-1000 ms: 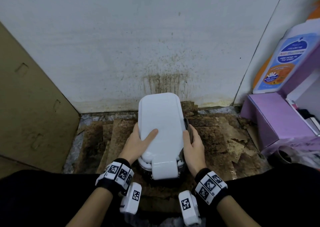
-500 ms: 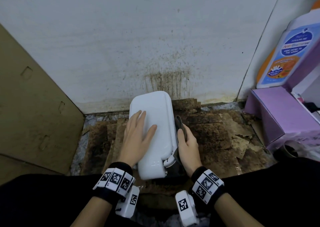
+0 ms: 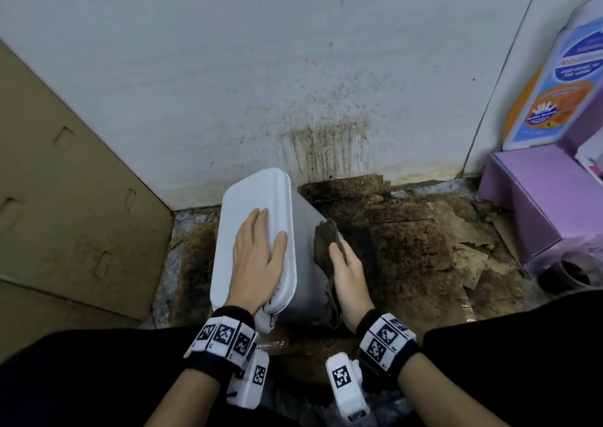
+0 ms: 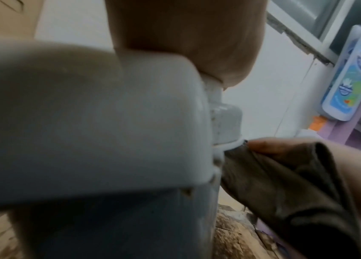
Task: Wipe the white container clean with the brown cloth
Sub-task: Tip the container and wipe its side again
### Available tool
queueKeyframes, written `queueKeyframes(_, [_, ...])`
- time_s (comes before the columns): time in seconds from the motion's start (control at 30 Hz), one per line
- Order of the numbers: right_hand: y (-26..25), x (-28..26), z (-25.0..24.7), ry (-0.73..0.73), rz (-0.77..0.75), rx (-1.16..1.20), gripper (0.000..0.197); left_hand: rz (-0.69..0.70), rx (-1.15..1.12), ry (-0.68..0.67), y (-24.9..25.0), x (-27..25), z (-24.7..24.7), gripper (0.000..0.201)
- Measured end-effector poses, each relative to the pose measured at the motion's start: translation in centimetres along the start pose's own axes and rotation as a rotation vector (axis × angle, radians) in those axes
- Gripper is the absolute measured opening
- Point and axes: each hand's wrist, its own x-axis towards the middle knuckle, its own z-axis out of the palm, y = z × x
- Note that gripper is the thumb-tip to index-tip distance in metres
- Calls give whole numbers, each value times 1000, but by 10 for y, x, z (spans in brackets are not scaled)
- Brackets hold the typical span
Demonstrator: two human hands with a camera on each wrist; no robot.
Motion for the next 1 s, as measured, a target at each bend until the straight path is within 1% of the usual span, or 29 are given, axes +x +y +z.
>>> queueKeyframes(0.1, [8,-6,9,27,-67,-59,37,8,24,11,-8,0,-2,59])
queueKeyframes(0.17, [15,-8,18,7,-88,-110,37,4,35,11,-11,1,-2,60])
queueKeyframes(0.23, [20,-9,29,-38,-137,-167,35,4,46,17,-13,1,-1,60])
queueKeyframes(0.3, [24,-10,41,-105,-205,-216,40,2,50,25,-16,2,1,60])
queueKeyframes(0.4, [33,-12,55,-173,-251,-275,46,-19,22,24,-18,3,2,65])
queueKeyframes(0.57, [49,-7,61,-169,-287,-363,44,-52,-4,-15,-25,4,-1,66])
queueKeyframes(0.73, [68,6,51,-141,-355,-505,47,-45,10,-33,-31,5,-3,64])
queueKeyframes(0.8, [77,12,44,-125,-350,-526,50,-42,10,-35,-34,5,-4,63])
queueKeyframes(1.0, [113,36,7,-106,-212,-591,52,-40,-4,-33,-41,3,-10,61])
